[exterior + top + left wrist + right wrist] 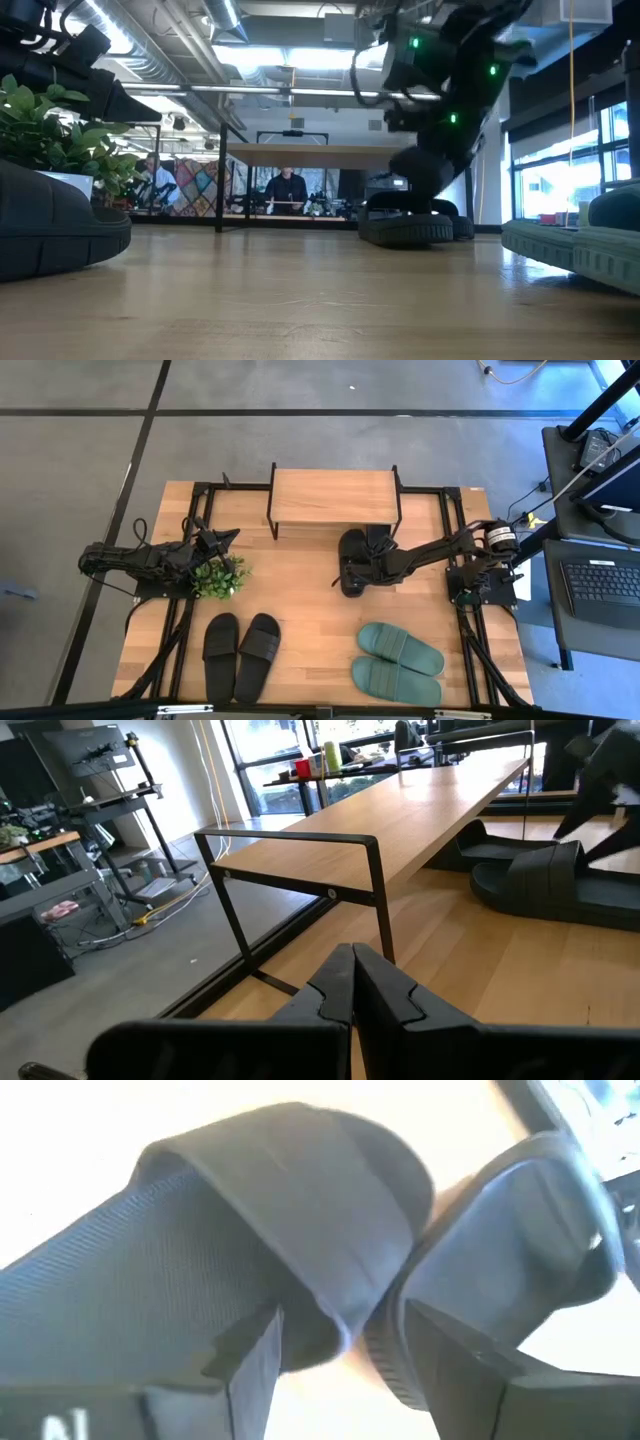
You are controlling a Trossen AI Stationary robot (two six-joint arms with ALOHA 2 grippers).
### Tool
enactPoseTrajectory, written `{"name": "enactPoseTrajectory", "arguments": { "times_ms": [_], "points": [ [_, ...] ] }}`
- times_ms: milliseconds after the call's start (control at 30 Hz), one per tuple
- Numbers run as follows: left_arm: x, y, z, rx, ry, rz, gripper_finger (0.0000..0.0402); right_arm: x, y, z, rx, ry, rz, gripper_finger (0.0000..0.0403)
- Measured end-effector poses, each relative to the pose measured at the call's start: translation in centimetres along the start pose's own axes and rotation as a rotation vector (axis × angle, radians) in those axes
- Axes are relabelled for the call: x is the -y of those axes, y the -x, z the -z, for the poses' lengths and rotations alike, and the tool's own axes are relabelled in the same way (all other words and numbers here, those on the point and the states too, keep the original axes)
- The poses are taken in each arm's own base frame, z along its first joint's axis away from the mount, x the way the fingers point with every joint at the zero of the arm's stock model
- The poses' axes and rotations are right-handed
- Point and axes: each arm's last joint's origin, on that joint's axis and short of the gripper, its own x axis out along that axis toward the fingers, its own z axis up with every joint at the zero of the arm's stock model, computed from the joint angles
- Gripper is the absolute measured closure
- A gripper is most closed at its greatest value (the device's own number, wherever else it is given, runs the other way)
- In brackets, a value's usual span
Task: Pick and place slides into the shelf
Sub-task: Put the black slide under the shelf
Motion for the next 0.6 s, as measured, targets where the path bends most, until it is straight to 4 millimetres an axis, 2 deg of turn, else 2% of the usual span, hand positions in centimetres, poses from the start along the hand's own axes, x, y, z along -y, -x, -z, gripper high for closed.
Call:
{"name": "enactPoseTrajectory", "arguments": {
  "times_ms": [167,267,333,433,600],
  "points": [
    [0.0,0.0,0.0,0.000,0.000,0.001,0.0401,0.4,2.6,-1.2,-0.017,0.059,0.011,0.0192],
    [0.0,0.0,0.0,0.000,0.000,0.001,0.0401,0.1,4.5,-1.9,-0.051,0.180,-0.049,0.0192],
    [0.0,0.0,0.0,0.000,0.000,0.000,0.0401,-0.5,5.5,-2.2,-0.071,0.284,-0.152,0.0192],
    [0.0,0.0,0.0,0.000,0.000,0.001,0.0401,-1.8,6.6,-2.5,-0.084,0.423,-0.400,0.0192],
    [0.0,0.0,0.0,0.000,0.000,0.003,0.0401,-3.5,6.9,-2.0,-0.079,0.549,-0.798,0.0192]
  ]
}}
